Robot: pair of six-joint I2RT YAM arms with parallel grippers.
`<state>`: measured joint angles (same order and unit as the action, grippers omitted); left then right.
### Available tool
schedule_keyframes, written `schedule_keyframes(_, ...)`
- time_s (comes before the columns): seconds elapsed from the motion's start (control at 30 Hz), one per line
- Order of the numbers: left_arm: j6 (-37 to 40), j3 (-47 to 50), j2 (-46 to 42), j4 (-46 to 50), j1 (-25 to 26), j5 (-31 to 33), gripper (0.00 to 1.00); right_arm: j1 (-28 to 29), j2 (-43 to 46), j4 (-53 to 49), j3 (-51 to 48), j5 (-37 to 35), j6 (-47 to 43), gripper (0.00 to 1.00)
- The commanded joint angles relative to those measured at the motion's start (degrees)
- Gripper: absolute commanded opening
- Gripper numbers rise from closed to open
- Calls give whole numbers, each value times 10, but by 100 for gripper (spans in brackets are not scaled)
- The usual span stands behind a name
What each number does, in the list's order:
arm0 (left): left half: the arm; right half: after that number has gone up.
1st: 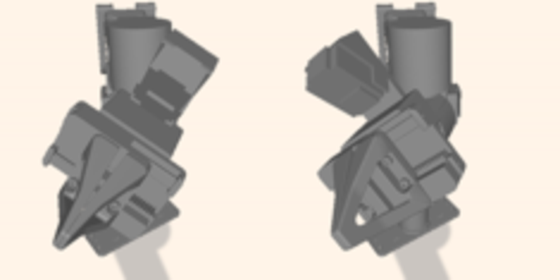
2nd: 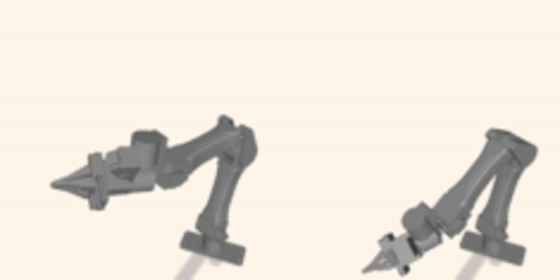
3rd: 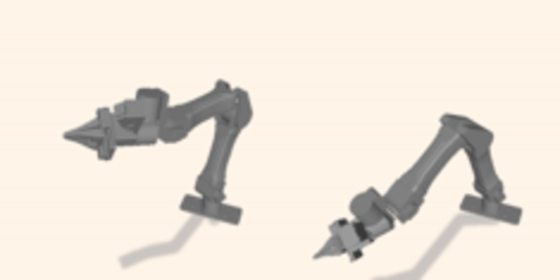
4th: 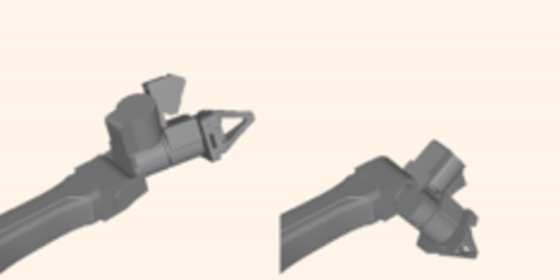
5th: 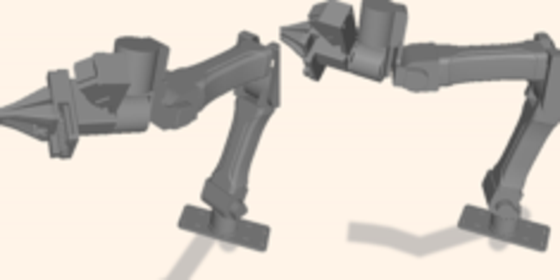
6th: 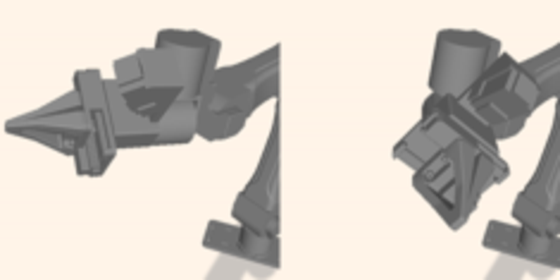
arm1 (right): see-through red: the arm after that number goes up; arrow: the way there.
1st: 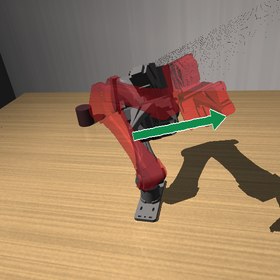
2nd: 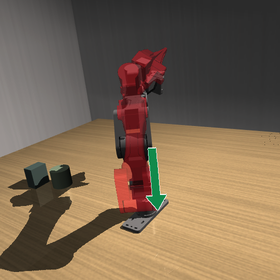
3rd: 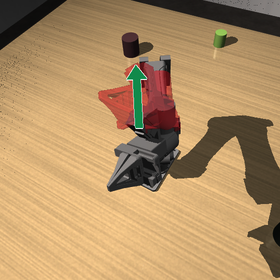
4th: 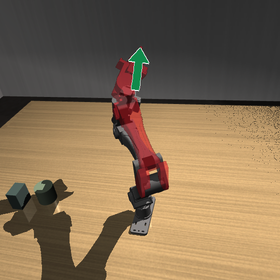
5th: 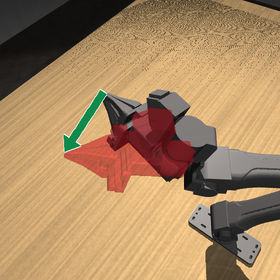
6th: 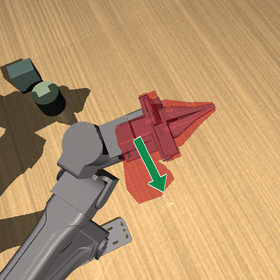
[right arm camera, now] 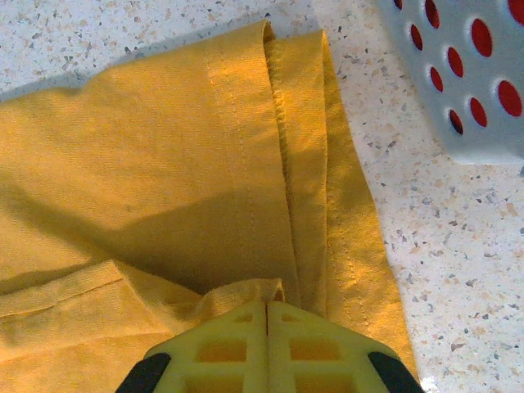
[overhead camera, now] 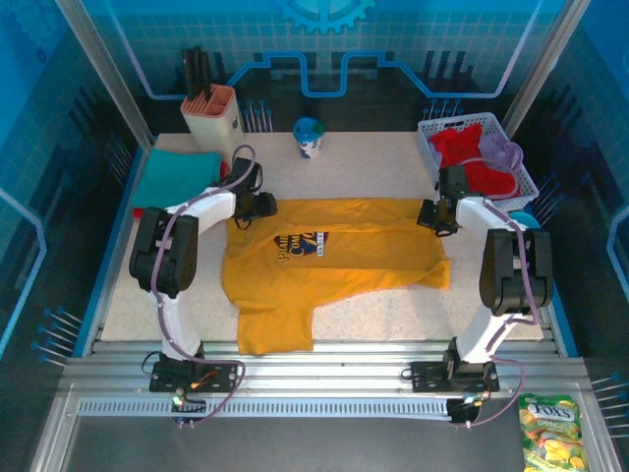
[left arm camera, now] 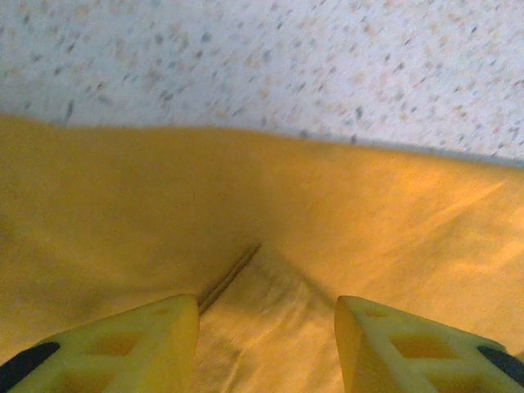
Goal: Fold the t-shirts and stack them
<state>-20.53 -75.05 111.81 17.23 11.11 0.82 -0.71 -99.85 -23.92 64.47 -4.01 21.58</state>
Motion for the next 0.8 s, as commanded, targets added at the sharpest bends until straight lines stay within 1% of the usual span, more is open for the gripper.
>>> schedule_keyframes(0.0, 17, -19, 18, -12, 6, 13, 47, -1, 8, 2, -7, 5, -4, 0)
schedule_keyframes(0.13, 14, -24, 32, -1, 13, 24, 45, -1, 7, 2, -5, 5, -5, 0)
schedule_keyframes(0.27, 8, -22, 33, 19, 19, 62, 44, -2, 8, 1, -4, 5, -5, 0)
schedule_keyframes(0.37, 5, -20, 31, 21, 20, 73, 44, -1, 6, 1, -4, 6, -5, 0)
schedule_keyframes(0.47, 3, -29, 36, 24, 21, 76, 44, -2, 6, 1, -3, 9, -3, 0)
schedule_keyframes(0.6, 2, -59, 55, 53, 29, 106, 42, -1, 8, 2, -3, 8, -4, 0)
schedule_keyframes(0.77, -2, -79, 72, 70, 39, 119, 41, -2, 7, 1, -2, 10, -4, 0)
